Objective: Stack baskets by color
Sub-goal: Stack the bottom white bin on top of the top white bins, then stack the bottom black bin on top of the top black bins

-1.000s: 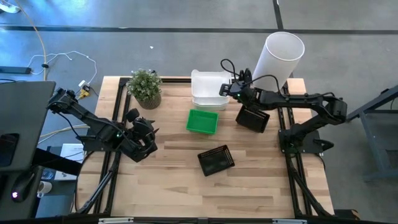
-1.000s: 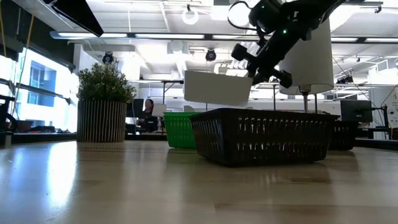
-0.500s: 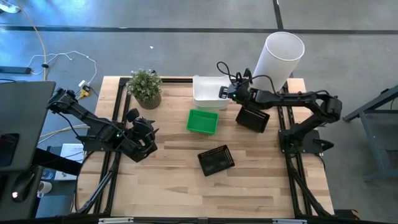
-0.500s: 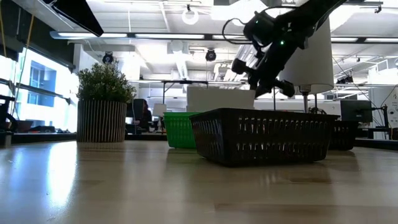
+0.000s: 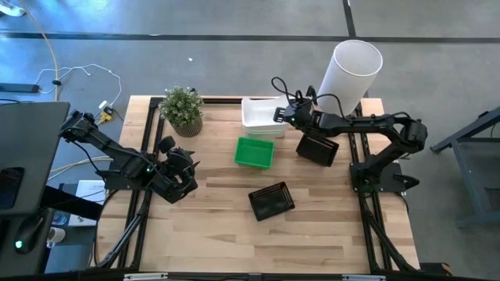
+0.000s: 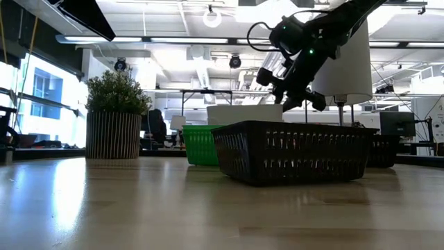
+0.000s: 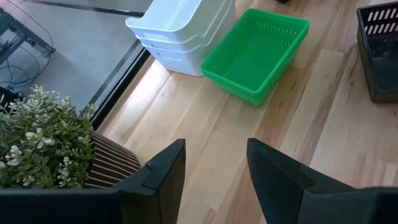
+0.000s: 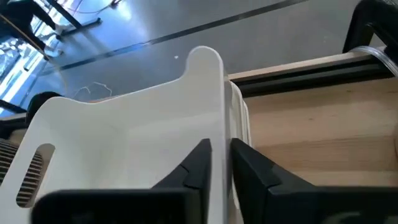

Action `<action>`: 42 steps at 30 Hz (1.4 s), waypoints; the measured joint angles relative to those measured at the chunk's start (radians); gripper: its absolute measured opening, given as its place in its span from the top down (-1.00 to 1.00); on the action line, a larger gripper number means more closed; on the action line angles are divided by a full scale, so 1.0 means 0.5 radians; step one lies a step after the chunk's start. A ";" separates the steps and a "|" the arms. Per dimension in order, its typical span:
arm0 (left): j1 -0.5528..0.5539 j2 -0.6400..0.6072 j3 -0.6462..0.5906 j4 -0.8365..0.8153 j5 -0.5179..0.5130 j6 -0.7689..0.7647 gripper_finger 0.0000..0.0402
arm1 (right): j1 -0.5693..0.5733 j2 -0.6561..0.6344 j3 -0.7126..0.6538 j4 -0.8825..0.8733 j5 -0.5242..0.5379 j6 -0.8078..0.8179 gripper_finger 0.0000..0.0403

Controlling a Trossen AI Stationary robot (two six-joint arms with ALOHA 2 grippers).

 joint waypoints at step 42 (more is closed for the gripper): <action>0.002 -0.001 0.001 0.033 0.214 -0.214 0.22 | 0.807 -0.323 -0.002 -0.096 -0.884 -1.238 0.51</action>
